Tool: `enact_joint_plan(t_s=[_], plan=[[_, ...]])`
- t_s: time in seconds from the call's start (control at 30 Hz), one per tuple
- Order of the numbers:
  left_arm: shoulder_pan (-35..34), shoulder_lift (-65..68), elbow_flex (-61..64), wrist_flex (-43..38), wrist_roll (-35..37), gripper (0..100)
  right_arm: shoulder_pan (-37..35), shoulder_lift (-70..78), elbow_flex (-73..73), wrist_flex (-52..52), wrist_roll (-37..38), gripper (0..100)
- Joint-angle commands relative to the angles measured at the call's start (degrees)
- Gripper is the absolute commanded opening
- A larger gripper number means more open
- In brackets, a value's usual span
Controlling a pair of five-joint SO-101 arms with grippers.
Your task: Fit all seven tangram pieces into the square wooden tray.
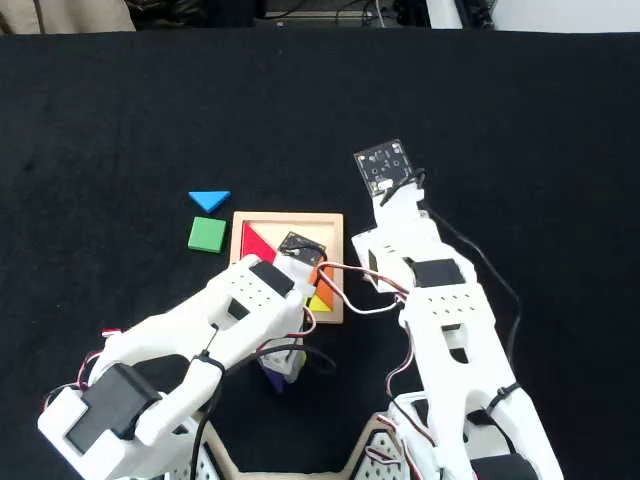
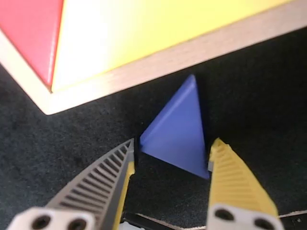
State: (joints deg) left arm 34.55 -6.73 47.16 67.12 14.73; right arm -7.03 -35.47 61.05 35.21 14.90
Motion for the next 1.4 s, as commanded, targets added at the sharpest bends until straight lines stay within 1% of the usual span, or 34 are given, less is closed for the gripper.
enact_joint_plan(t_s=[0.0, 0.27, 0.47, 0.8, 1.17, 1.27, 1.3, 1.37], plan=[[-0.04, -0.18, -2.59, 0.18, -0.18, 24, -0.70, -1.63, -0.40, -0.53, -0.44, 1.2], [0.04, -0.26, -3.12, 0.18, -0.09, 24, -0.70, -1.63, -0.31, -0.53, -0.44, 1.2], [0.13, -0.26, -4.18, 0.18, -0.09, 16, -0.70, -1.63, 0.04, -0.62, -0.44, 1.2], [0.57, -0.88, -4.44, 0.18, 0.18, 16, -0.44, -2.07, 0.31, -0.97, -0.44, 1.2], [0.66, -0.88, -12.00, 0.79, 0.35, 16, 9.14, -2.07, -0.04, -4.31, -0.97, 1.2], [0.04, -0.88, -14.29, 0.79, -0.97, 16, 11.16, -2.15, -0.57, -4.92, -1.05, 1.2], [-0.04, -0.88, -14.99, 0.79, -3.08, 16, 12.04, -1.98, -0.84, -5.36, -2.02, 1.2], [0.31, -0.88, -15.96, 0.79, -9.49, 16, 14.15, -1.80, -0.92, -6.59, -4.40, 1.2]])
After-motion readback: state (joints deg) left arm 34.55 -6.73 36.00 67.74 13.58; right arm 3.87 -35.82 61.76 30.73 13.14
